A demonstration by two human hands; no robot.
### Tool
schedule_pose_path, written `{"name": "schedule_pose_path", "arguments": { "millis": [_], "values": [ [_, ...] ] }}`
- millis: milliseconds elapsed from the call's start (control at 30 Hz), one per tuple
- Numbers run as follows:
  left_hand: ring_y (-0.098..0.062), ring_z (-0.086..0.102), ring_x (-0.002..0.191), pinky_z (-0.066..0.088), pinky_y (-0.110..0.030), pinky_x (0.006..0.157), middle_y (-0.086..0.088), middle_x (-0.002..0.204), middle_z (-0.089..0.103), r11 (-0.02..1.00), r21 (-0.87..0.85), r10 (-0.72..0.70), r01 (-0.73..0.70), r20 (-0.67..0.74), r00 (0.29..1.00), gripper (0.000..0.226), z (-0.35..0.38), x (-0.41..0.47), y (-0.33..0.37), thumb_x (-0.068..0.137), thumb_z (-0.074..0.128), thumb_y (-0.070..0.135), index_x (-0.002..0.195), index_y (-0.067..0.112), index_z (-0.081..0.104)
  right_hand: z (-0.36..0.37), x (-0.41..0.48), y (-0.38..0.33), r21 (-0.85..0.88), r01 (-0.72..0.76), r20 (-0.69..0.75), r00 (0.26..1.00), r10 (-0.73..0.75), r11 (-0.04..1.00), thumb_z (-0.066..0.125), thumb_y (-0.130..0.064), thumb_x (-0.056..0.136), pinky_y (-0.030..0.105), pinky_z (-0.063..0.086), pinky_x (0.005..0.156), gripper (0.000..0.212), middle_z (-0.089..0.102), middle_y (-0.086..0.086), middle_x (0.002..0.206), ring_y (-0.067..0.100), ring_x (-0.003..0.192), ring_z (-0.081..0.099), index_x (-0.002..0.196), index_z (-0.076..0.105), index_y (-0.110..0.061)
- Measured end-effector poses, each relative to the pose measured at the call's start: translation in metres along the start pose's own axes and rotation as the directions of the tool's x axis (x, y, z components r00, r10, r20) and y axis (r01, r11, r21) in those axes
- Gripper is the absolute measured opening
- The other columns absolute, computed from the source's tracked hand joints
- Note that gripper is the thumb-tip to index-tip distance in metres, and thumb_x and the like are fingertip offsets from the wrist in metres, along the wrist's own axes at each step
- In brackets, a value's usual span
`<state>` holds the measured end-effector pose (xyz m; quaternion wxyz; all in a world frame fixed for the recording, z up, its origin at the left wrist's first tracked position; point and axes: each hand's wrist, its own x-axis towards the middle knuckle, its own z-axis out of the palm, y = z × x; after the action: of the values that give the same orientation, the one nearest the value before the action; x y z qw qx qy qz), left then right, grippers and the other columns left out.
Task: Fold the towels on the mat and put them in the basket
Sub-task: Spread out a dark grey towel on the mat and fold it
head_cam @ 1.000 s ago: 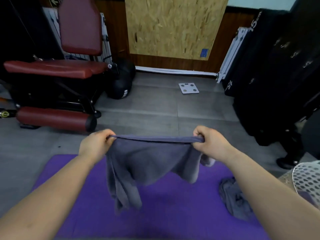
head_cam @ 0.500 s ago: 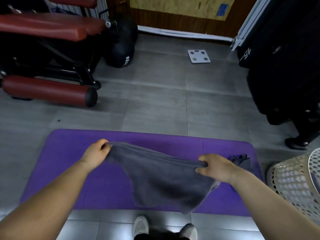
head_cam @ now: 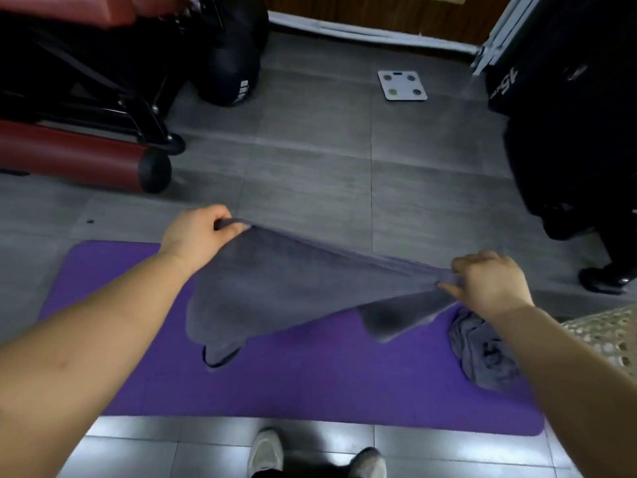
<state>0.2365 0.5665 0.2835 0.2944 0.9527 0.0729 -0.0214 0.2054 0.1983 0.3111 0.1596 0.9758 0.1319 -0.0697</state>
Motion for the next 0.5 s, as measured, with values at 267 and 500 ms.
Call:
{"name": "schedule_pose_path", "arguments": {
  "millis": [267,500],
  "values": [
    [-0.015,0.051,0.049,0.023,-0.016,0.043,-0.002,0.053,0.058,0.926,0.132,0.354,-0.354,0.031,0.935,0.042,0.107,-0.049,-0.036,0.073,0.039,0.063,0.07,0.022,0.049,0.147,-0.039,0.01,0.333,-0.048,-0.264,0.954,0.142,0.942,0.063,-0.014,0.056,0.03,0.035,0.025,0.031,0.051,0.016,0.057,0.035,0.045,0.057,0.074,0.037,-0.009],
    [-0.01,0.053,0.037,0.015,-0.012,0.038,0.004,0.05,0.056,0.77,0.242,0.525,-0.59,0.285,0.802,0.048,0.352,-0.071,-0.151,0.094,0.011,0.057,0.071,0.025,0.038,0.432,-0.046,-0.053,0.273,-0.302,0.284,0.932,0.223,0.913,0.054,-0.001,0.083,0.042,0.052,0.065,0.013,0.058,0.019,0.096,0.038,0.092,0.06,0.093,0.06,0.002]
  ]
}}
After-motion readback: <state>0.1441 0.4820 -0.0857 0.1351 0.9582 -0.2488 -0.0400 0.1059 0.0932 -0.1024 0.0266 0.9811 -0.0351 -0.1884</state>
